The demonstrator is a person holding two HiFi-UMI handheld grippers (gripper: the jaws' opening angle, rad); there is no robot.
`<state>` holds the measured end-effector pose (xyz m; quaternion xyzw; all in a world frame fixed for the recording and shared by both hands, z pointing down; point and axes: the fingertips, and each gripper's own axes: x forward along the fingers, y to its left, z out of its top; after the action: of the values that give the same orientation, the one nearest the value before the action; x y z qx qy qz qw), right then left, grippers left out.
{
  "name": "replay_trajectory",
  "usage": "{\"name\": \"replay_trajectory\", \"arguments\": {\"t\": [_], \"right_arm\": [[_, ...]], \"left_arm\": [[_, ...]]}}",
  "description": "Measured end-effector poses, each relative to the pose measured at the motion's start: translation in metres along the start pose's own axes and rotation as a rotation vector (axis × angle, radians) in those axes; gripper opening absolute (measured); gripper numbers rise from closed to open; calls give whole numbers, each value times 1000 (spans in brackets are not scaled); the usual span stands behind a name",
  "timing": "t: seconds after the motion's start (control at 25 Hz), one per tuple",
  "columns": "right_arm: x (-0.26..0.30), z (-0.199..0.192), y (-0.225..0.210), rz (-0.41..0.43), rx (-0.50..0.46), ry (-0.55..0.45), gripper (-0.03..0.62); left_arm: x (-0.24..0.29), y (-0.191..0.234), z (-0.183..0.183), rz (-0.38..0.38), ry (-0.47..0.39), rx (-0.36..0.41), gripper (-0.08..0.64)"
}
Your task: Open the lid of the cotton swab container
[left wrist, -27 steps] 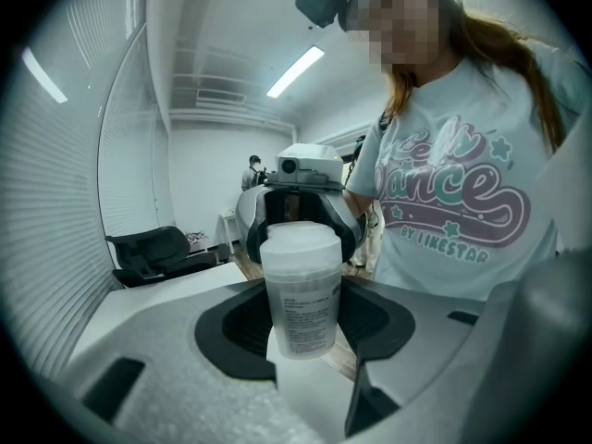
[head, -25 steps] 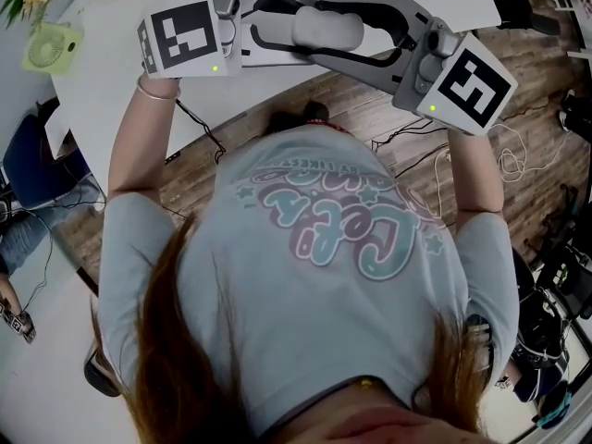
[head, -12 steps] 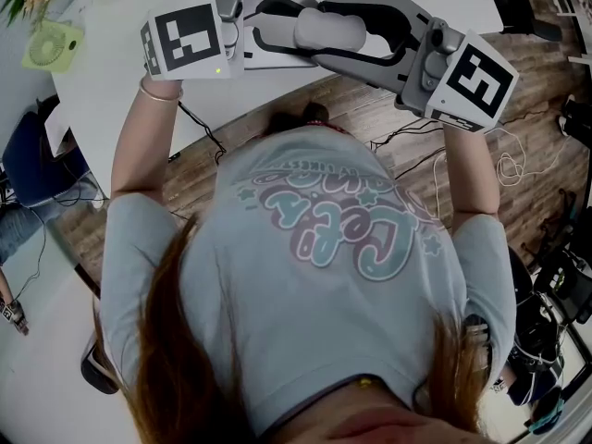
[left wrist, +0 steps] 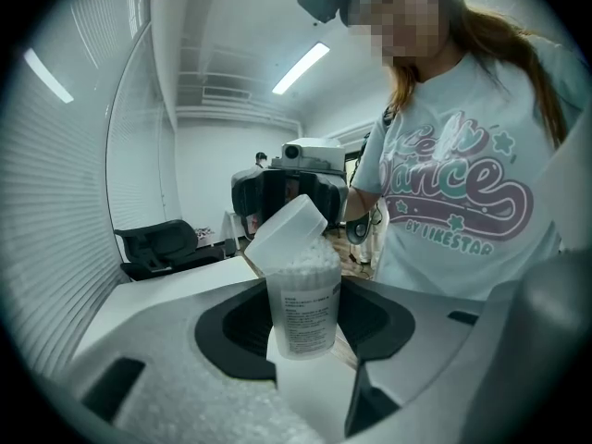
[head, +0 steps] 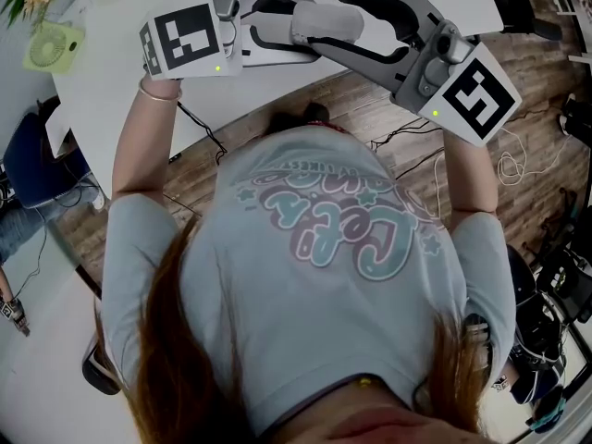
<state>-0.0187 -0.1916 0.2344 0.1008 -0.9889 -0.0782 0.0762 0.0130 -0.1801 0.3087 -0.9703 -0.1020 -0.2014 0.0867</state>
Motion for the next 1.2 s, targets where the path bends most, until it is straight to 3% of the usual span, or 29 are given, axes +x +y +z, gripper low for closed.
{"name": "replay_trajectory", "arguments": {"t": [0.12, 0.32, 0.84, 1.2], "right_arm": [[-1, 6, -2, -18, -28, -10, 134], [-2, 10, -10, -35, -30, -1, 100], [-2, 5, -33, -25, 145, -16, 84], [0, 3, -41, -17, 229, -18, 83]], "left_arm": [[0, 0, 2, 3, -3, 7, 187], [0, -1, 5, 0, -14, 25, 187], [-1, -2, 10, -4, -37, 48, 187], [-2, -4, 14, -11, -66, 22, 187]]}}
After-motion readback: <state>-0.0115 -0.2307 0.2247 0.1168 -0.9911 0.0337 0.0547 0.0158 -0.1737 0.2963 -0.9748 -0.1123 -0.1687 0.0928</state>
